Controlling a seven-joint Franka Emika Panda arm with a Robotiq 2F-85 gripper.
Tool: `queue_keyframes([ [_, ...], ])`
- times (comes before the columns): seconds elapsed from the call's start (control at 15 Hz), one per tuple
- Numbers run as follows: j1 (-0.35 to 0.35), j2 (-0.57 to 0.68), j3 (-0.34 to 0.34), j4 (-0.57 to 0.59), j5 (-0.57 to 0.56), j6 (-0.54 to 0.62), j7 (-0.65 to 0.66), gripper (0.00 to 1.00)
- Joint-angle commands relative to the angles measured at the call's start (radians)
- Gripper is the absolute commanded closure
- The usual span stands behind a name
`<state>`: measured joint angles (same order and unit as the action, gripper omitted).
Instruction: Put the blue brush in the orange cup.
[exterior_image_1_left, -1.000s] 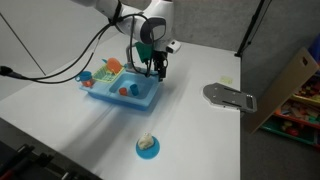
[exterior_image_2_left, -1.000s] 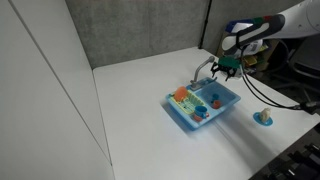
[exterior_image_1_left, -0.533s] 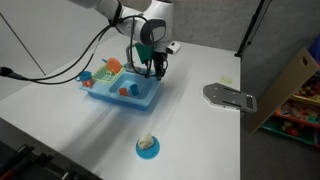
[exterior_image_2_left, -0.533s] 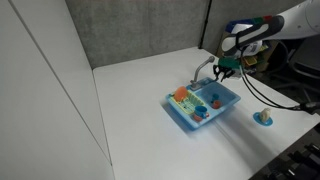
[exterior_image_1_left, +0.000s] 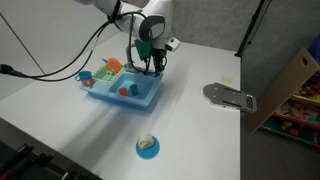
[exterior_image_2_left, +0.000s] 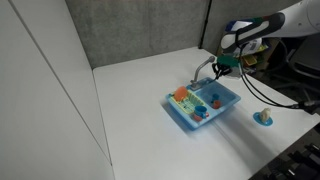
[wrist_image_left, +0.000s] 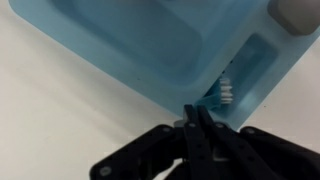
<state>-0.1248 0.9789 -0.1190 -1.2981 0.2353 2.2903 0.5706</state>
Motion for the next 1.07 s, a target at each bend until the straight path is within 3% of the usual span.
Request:
queue_keyframes([
  [0.0, -0.005, -0.022, 0.014, -0.012, 0.027, 0.02, -0.017, 0.96],
  [0.6, -0.003, -0.103, 0.022, -0.066, 0.031, 0.063, -0.028, 0.96],
  [1.0, 0.001, -0.204, 0.011, -0.174, 0.02, 0.066, -0.04, 0.97],
])
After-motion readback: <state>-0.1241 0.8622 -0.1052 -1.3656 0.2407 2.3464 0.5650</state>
